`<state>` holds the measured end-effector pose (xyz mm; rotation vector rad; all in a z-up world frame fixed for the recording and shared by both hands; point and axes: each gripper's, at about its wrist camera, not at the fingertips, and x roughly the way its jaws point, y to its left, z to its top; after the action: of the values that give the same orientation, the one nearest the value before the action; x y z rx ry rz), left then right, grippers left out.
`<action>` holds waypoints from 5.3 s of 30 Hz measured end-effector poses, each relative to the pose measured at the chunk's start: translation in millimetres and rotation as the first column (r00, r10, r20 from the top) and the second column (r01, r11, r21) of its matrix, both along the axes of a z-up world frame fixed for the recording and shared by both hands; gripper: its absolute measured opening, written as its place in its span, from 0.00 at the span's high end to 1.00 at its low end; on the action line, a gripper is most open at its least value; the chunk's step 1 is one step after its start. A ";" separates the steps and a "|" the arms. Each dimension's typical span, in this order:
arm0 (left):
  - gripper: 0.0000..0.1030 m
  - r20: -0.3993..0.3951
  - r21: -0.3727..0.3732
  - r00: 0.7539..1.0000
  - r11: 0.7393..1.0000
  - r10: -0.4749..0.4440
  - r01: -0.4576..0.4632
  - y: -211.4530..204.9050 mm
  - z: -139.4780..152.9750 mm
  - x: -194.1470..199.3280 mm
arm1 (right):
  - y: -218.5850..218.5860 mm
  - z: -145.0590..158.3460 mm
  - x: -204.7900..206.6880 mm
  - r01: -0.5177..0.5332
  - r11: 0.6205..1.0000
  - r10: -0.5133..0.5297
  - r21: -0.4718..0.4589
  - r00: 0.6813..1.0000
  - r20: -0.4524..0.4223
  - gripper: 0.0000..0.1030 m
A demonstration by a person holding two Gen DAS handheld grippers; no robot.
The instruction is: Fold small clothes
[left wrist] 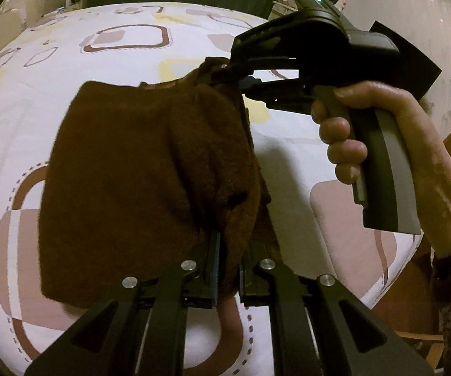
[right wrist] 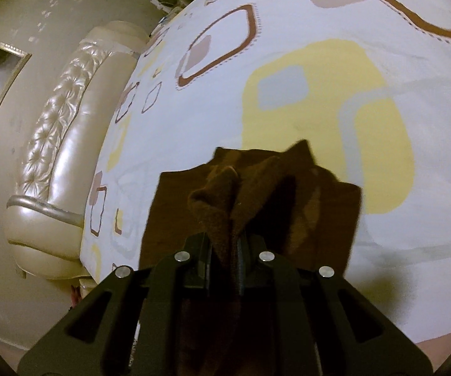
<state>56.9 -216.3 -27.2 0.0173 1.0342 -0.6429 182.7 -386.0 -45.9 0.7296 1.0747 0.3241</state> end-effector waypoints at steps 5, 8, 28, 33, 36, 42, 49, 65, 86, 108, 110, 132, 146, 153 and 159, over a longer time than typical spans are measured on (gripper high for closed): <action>0.92 0.013 0.028 1.000 0.999 -0.016 0.016 -14.8 -7.0 -0.5 | -15.2 -15.9 -1.5 0.023 0.999 -0.023 0.025 1.000 -0.010 0.89; 0.92 0.021 0.048 1.000 0.999 -0.019 0.018 -19.8 -12.8 -0.7 | -19.2 -22.7 -1.4 0.029 0.999 -0.028 0.044 0.999 -0.014 0.89; 0.58 0.031 -0.020 0.997 0.997 -0.073 0.073 -26.9 -13.2 -17.6 | -59.9 -36.0 -20.0 0.178 0.973 -0.179 0.149 0.984 -0.006 0.63; 0.45 0.092 -0.092 0.990 0.989 -0.104 0.113 1.0 1.0 -46.4 | -71.8 -14.5 -61.8 0.211 0.954 -0.228 0.214 0.972 0.060 0.54; 0.41 0.207 -0.046 0.976 0.995 -0.072 0.083 35.1 0.3 -67.8 | -66.7 -7.0 -92.9 0.197 0.955 -0.222 0.224 0.971 0.091 0.50; 0.40 0.267 0.133 0.964 0.990 0.008 -0.046 82.4 -26.9 -76.1 | -50.9 -17.2 -145.3 0.194 0.942 -0.223 0.274 0.972 0.077 0.50; 0.40 0.217 0.124 0.973 0.986 0.080 -0.109 91.2 -35.5 -57.1 | -32.2 -21.7 -167.1 0.186 0.938 -0.214 0.294 0.975 0.066 0.50; 0.40 0.226 0.072 0.962 0.982 0.155 -0.175 107.0 -38.5 -41.4 | -13.5 -29.6 -202.2 0.150 0.933 -0.181 0.326 0.981 0.065 0.48; 0.33 0.217 0.053 0.940 0.959 0.263 -0.280 140.5 -45.2 -23.5 | -5.6 -40.7 -209.4 0.157 0.942 -0.178 0.296 0.983 0.045 0.43; 0.79 0.274 0.164 0.955 0.973 0.111 -0.160 110.4 -48.9 -26.6 | -24.5 -81.3 -204.3 0.231 0.936 -0.224 0.267 0.973 -0.059 1.00; 0.79 0.274 0.166 0.956 0.974 0.105 -0.154 111.2 -48.6 -27.5 | -29.3 -79.6 -209.5 0.229 0.945 -0.222 0.235 0.973 -0.057 1.00; 0.61 0.132 0.000 0.985 0.994 0.111 -0.112 110.3 -21.2 15.4 | -26.8 -57.3 -137.4 0.210 0.958 -0.210 0.194 0.977 -0.021 0.60; 0.42 0.113 0.032 0.988 0.993 0.106 -0.111 117.6 -23.8 18.7 | -54.1 -47.9 -112.1 0.274 0.927 -0.285 0.254 0.958 0.006 0.36; 0.34 0.115 0.031 0.989 0.994 0.097 -0.101 117.6 -13.9 28.2 | -50.0 -54.2 -53.8 0.258 0.934 -0.265 0.249 0.964 -0.005 0.33; 0.31 0.098 0.029 0.991 0.995 0.096 -0.100 118.5 -17.4 33.8 | -47.3 -56.3 -24.8 0.263 0.943 -0.266 0.201 0.964 -0.012 0.43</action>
<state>90.7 -97.8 -44.6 0.0269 0.9468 -0.5301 157.9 -433.3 -102.2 1.0406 0.9234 0.2081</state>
